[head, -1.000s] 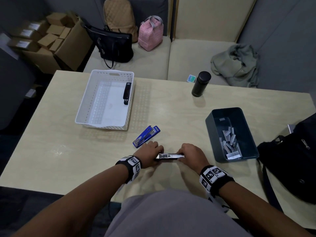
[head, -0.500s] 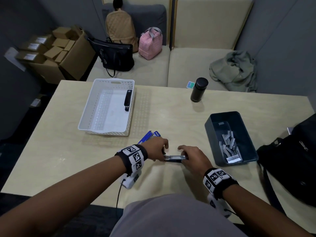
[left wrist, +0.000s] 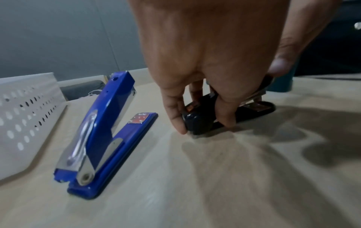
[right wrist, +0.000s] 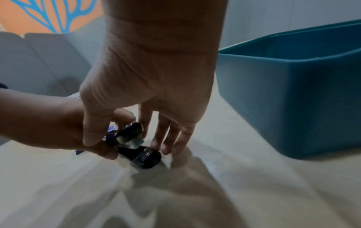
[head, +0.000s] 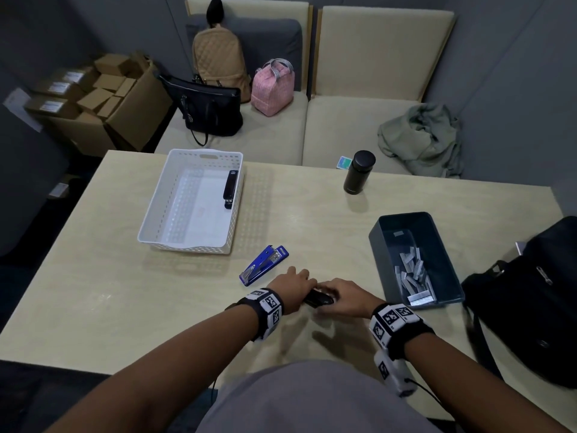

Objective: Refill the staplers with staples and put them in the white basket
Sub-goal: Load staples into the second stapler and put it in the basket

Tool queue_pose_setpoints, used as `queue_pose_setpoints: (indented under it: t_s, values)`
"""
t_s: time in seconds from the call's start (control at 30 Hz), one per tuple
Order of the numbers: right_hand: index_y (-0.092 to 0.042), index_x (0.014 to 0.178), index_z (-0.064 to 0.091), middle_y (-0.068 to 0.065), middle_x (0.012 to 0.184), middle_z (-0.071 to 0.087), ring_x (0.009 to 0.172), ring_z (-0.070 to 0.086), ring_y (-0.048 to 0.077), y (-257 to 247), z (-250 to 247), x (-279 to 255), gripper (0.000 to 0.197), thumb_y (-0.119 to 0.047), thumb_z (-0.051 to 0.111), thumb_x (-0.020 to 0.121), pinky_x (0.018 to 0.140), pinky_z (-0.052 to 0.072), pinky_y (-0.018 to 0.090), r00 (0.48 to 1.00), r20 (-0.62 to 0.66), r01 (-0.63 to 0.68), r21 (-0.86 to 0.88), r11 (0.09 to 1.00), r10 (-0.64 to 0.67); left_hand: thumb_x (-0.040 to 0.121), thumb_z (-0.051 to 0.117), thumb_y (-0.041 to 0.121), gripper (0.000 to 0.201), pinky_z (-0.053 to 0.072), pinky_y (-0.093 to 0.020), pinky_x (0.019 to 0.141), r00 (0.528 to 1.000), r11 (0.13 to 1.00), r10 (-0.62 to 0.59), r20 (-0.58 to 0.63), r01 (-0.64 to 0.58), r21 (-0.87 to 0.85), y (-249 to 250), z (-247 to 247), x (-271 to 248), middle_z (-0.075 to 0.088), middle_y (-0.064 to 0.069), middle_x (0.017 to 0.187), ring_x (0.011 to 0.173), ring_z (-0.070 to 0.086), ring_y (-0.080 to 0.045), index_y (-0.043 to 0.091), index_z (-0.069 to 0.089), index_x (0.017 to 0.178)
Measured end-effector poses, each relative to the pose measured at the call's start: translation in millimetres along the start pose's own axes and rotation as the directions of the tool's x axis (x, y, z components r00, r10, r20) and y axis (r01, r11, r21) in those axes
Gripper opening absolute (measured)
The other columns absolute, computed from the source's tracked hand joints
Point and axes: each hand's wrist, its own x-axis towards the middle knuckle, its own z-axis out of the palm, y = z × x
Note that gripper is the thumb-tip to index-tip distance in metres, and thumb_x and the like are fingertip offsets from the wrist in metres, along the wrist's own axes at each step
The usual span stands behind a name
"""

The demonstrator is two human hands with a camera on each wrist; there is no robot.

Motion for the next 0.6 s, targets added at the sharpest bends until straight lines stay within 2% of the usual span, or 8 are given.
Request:
queue_pose_setpoints:
  t_s: [0.13, 0.23, 0.27, 0.33, 0.4, 0.47, 0.53, 0.6]
  values:
    - [-0.016, 0.108, 0.062, 0.004, 0.091, 0.068, 0.087, 0.064, 0.022, -23.2, -5.3, 11.8, 0.027, -0.028, 0.066, 0.085, 0.072, 0.048, 0.029, 0.998, -0.025, -0.048, 0.167, 0.985, 0.053, 0.085, 0.061, 0.013, 0.033, 0.051, -0.048, 0.079, 0.977, 0.982, 0.039, -0.211, -0.077, -0.173, -19.5, -16.9, 1.1, 0.052, -0.011, 0.118, 0.104, 0.053, -0.031, 0.013, 0.053, 0.117]
    - [-0.008, 0.106, 0.060, 0.008, 0.078, 0.064, 0.073, 0.064, 0.025, -51.7, -17.0, 22.7, 0.024, -0.021, 0.066, 0.087, 0.061, 0.050, 0.029, 0.980, -0.169, -0.008, 0.488, 0.873, 0.103, 0.082, 0.066, 0.014, 0.050, 0.051, -0.040, 0.089, 0.876, 0.823, -0.281, -0.392, 0.010, -0.568, -37.9, -32.9, 0.0, 0.049, -0.006, 0.130, 0.111, 0.054, -0.023, 0.018, 0.047, 0.129]
    - [-0.009, 0.108, 0.060, 0.009, 0.082, 0.064, 0.073, 0.064, 0.025, -65.7, -22.1, 26.9, 0.026, -0.023, 0.066, 0.087, 0.064, 0.052, 0.032, 0.964, -0.242, 0.033, 0.532, 0.846, 0.114, 0.084, 0.063, 0.015, 0.052, 0.050, -0.038, 0.093, 0.836, 0.705, -0.404, -0.372, 0.025, -0.709, -45.2, -39.6, 0.1, 0.049, -0.007, 0.131, 0.111, 0.055, -0.022, 0.018, 0.044, 0.133]
    - [-0.017, 0.114, 0.059, 0.007, 0.093, 0.068, 0.084, 0.068, 0.025, -93.0, -30.6, 39.9, 0.032, -0.030, 0.066, 0.086, 0.078, 0.055, 0.040, 0.946, -0.315, 0.109, 0.543, 0.833, 0.081, 0.089, 0.053, 0.036, 0.047, 0.051, -0.044, 0.094, 0.812, 0.316, -0.558, -0.172, 0.016, -0.949, -54.1, -60.7, -2.2, 0.057, -0.010, 0.126, 0.107, 0.060, -0.025, 0.019, 0.045, 0.131]
    - [-0.016, 0.124, 0.054, 0.006, 0.109, 0.067, 0.101, 0.066, 0.021, -122.3, -38.0, 53.0, 0.042, -0.025, 0.066, 0.085, 0.092, 0.053, 0.039, 0.964, -0.266, 0.170, 0.543, 0.822, -0.024, 0.089, 0.042, 0.059, 0.050, 0.054, -0.045, 0.090, 0.830, -0.012, -0.557, -0.001, -0.010, -1.000, -63.9, -79.5, -2.5, 0.065, -0.010, 0.110, 0.098, 0.064, -0.026, 0.018, 0.056, 0.112]
    - [-0.010, 0.130, 0.048, 0.014, 0.124, 0.058, 0.112, 0.060, 0.023, -145.1, -44.5, 65.7, 0.060, -0.028, 0.071, 0.078, 0.099, 0.050, 0.039, 0.974, -0.189, 0.195, 0.417, 0.888, -0.125, 0.097, 0.045, 0.044, 0.035, 0.054, -0.032, 0.072, 0.814, -0.037, -0.581, 0.007, -0.018, -0.999, -80.3, -97.6, -7.1, 0.063, -0.012, 0.097, 0.082, 0.062, -0.022, 0.012, 0.056, 0.103]
    - [-0.017, 0.140, 0.041, 0.011, 0.141, 0.037, 0.129, 0.041, 0.025, -159.7, -50.1, 75.9, 0.073, -0.037, 0.072, 0.077, 0.109, 0.038, 0.037, 0.981, -0.123, 0.171, 0.152, 0.974, -0.153, 0.096, 0.053, 0.023, 0.027, 0.054, -0.029, 0.058, 0.771, -0.012, -0.636, 0.003, -0.006, -1.000, -109.0, -107.0, -10.5, 0.060, -0.017, 0.100, 0.075, 0.060, -0.023, 0.005, 0.050, 0.116]
    - [-0.024, 0.147, 0.033, 0.003, 0.150, 0.018, 0.139, 0.020, 0.022, -163.1, -55.3, 83.3, 0.075, -0.040, 0.068, 0.083, 0.114, 0.025, 0.036, 0.985, -0.102, 0.141, 0.020, 0.990, -0.138, 0.094, 0.053, 0.025, 0.034, 0.056, -0.038, 0.072, 0.713, 0.055, -0.701, -0.027, 0.017, -0.998, -146.3, -111.0, -15.0, 0.063, -0.020, 0.108, 0.080, 0.062, -0.030, 0.007, 0.047, 0.123]
